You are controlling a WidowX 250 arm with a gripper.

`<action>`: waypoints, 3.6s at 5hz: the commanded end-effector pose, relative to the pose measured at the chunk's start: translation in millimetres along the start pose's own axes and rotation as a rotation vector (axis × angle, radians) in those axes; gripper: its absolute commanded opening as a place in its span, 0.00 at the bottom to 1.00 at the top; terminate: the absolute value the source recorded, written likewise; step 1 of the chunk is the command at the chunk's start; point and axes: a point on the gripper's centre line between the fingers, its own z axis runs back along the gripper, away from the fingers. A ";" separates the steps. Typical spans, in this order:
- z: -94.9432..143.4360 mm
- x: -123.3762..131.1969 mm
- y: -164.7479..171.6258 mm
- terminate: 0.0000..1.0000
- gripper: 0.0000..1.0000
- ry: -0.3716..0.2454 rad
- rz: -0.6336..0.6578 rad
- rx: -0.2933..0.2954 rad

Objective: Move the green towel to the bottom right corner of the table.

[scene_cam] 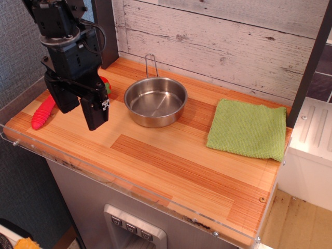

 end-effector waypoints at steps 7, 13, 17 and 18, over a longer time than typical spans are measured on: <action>-29.4 156.9 -125.5 0.00 1.00 -0.076 0.067 0.002; -107.7 153.2 -150.1 0.00 1.00 -0.001 0.031 0.058; -99.0 56.8 -123.7 0.00 1.00 0.054 -0.151 0.140; -102.3 31.5 -121.4 0.00 1.00 0.075 -0.178 0.116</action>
